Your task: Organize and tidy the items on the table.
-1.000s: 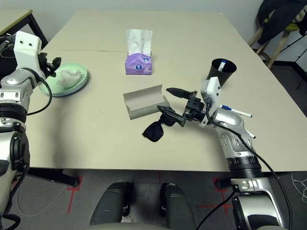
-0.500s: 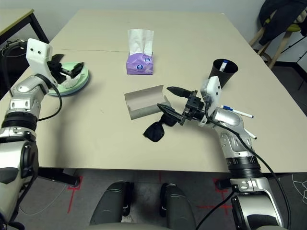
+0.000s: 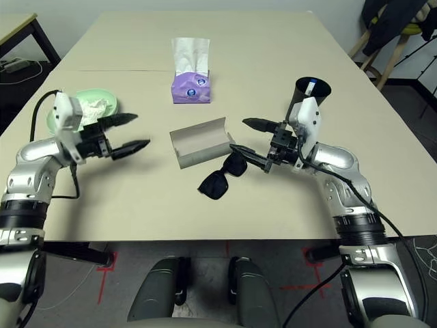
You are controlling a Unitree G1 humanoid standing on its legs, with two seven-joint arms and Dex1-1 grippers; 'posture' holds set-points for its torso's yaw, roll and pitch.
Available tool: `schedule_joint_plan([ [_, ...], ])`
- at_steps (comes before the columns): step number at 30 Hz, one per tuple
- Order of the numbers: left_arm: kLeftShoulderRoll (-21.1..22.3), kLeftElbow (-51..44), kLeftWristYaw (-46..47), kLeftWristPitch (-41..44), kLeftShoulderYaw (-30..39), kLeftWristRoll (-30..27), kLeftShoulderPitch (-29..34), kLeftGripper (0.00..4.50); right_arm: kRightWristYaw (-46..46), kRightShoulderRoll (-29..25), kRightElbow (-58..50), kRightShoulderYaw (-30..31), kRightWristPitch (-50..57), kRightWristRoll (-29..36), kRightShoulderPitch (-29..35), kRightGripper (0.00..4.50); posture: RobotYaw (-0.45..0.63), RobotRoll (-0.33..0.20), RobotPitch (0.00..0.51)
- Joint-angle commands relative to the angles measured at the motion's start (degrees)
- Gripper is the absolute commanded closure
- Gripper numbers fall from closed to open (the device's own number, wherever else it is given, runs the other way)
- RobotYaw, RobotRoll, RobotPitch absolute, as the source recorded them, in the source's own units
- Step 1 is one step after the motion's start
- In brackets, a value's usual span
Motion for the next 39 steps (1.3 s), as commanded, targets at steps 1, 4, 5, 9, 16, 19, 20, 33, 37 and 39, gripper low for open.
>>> schedule_joint_plan([
  [1, 0.28, -2.70, -2.46, 0.21, -2.02, -0.33, 2.95, 0.03, 2.01, -2.92, -0.28, 4.00, 1.14, -4.54, -2.84, 0.00, 0.15, 0.000, 0.189],
  [4, -0.33, -3.76, -2.66, -0.28, -2.85, -0.18, 4.54, 0.03, 4.43, -5.23, -0.89, 7.30, 3.71, -6.84, -6.31, 0.00, 0.15, 0.000, 0.184],
  [5, -0.54, -4.28, -2.32, -0.09, -3.06, -0.23, 4.70, 0.03, 5.03, -5.64, -0.89, 7.76, 4.06, -7.09, -7.05, 0.00, 0.15, 0.000, 0.183],
  [9, -2.11, -5.21, -0.83, -0.65, -3.18, -0.43, 5.76, 0.03, 9.06, -8.61, -1.99, 11.85, 4.66, -10.86, -11.13, 0.00, 0.17, 0.000, 0.177],
  [16, -3.05, -7.00, 0.87, -0.67, -3.04, -0.60, 6.83, 0.03, 13.38, -12.77, -6.09, 16.85, 3.60, -17.25, -15.29, 0.00, 0.19, 0.000, 0.177],
  [19, -2.82, -7.13, 1.60, -0.76, -2.88, -0.44, 7.14, 0.03, 16.33, -13.98, -9.07, 18.50, 2.88, -17.86, -16.05, 0.00, 0.19, 0.000, 0.179],
  [20, -2.76, -7.23, 2.11, -0.72, -2.82, -0.27, 7.27, 0.03, 16.79, -14.39, -9.35, 19.11, 0.45, -19.05, -16.22, 0.00, 0.20, 0.000, 0.182],
  [33, -2.44, -9.03, 2.17, -6.48, -4.17, 0.74, 10.51, 0.03, 15.19, -10.35, -1.62, 26.52, -25.22, -34.26, -22.80, 0.00, 0.22, 0.000, 0.185],
  [37, -3.06, -9.53, 0.55, -8.92, -4.21, -0.50, 10.79, 0.03, 14.56, -8.08, 0.30, 27.41, -27.12, -36.18, -24.73, 0.00, 0.22, 0.000, 0.188],
  [39, -3.11, -10.59, -0.41, -8.62, -4.58, -1.41, 11.23, 0.03, 15.01, -7.47, 0.44, 27.76, -27.83, -36.50, -25.39, 0.00, 0.22, 0.000, 0.189],
])
